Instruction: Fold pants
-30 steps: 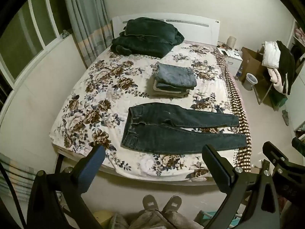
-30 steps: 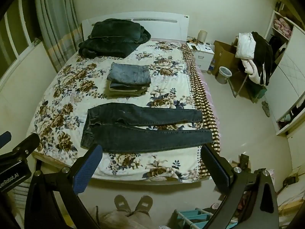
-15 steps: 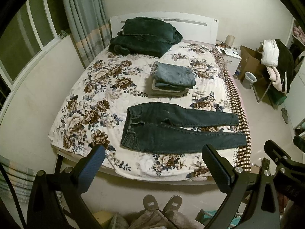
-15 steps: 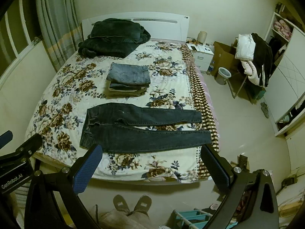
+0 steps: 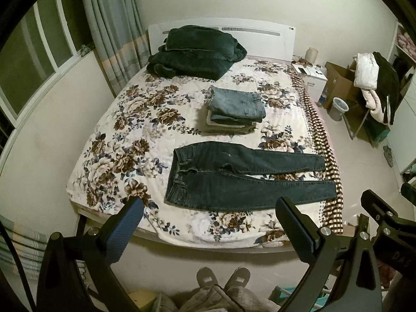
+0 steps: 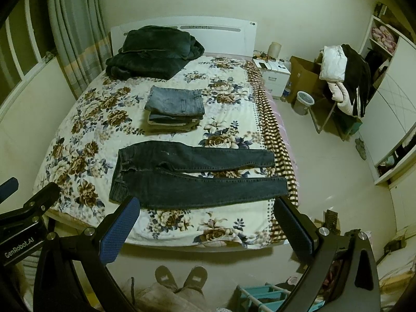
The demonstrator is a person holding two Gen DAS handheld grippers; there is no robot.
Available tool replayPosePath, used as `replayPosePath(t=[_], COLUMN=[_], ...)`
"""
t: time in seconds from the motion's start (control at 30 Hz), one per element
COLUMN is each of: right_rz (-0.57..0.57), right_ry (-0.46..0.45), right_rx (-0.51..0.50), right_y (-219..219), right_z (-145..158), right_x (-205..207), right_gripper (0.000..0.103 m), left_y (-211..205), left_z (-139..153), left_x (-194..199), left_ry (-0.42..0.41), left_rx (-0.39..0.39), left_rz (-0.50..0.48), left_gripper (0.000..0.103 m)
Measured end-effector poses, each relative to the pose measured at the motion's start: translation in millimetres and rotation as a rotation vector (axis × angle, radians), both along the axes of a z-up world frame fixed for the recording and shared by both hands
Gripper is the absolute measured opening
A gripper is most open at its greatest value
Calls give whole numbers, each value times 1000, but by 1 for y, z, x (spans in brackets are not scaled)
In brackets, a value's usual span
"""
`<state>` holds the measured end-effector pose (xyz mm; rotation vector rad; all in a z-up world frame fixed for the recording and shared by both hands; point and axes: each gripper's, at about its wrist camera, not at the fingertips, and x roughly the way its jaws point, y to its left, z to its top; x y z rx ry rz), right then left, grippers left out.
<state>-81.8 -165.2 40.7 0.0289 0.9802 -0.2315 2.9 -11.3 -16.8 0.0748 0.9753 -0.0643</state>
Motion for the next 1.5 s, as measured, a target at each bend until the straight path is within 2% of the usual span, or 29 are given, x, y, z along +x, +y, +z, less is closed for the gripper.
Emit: replayPosePath(t=[1.2, 1.5], right_rz=[-5, -33], right_ry=[7, 7], right_rx=[6, 20], right_y=[-3, -9], right_z=[3, -2], right_x=[-7, -20], right_gripper=[103, 103], left_y=[-5, -8], left_z=[18, 21], left_x=[-7, -12], left_ry=[2, -6], left_rx=[-8, -9], left_rz=[-22, -43], left_gripper=[103, 103])
